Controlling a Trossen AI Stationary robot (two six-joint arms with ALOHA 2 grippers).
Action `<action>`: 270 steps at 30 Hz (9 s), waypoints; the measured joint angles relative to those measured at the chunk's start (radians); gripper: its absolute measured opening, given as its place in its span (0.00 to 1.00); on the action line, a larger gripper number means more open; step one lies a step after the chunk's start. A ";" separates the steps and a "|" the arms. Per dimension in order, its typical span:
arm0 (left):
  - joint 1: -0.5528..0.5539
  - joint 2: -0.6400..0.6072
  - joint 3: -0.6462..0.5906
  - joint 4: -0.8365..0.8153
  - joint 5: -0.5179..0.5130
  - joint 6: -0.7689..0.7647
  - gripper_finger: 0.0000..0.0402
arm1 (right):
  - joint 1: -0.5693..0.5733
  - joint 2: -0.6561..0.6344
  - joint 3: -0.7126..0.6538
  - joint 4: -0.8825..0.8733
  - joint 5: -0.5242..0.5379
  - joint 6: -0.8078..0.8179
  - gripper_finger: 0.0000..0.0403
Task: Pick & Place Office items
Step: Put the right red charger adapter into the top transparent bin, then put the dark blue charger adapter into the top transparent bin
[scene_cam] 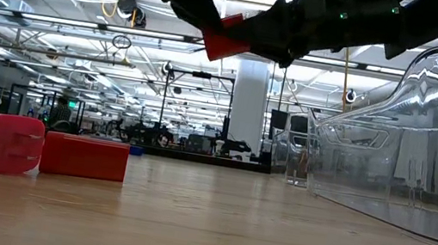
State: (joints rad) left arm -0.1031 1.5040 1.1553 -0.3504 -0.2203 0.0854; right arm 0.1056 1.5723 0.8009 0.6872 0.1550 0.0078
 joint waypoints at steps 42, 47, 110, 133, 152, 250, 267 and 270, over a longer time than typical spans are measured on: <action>0.242 -0.497 -0.836 0.871 0.177 -0.063 0.84 | -0.209 -0.632 -0.439 -0.250 0.340 0.146 0.28; 0.264 -0.512 -0.875 0.890 0.167 -0.096 0.84 | -0.278 -0.632 -0.439 -0.362 0.339 0.231 0.28; 0.266 -0.509 -0.877 0.879 0.167 -0.223 0.84 | -0.361 -0.579 -0.439 -0.527 0.341 0.369 0.58; 0.241 -0.509 -0.876 0.727 0.312 -0.324 0.84 | -0.201 -0.579 -0.439 0.142 -0.157 -0.015 0.57; -0.308 -0.456 -0.704 -0.075 -0.024 -0.784 0.83 | -0.143 -0.583 -0.438 0.125 -0.157 -0.020 0.56; 0.085 -0.111 -0.366 0.441 0.043 0.021 0.34 | -0.089 -0.050 -0.092 0.070 -0.050 -0.128 0.55; 0.079 -0.017 -0.368 0.609 0.119 0.062 0.36 | -0.077 -0.036 -0.072 0.047 -0.100 -0.076 0.63; 0.079 -0.017 -0.368 0.639 0.139 0.049 0.34 | -0.071 -0.036 -0.072 0.043 -0.104 -0.081 0.68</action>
State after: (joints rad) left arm -0.0238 1.4868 0.7876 0.2888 -0.0813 0.1345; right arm 0.0351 1.5360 0.7292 0.7297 0.0512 -0.0734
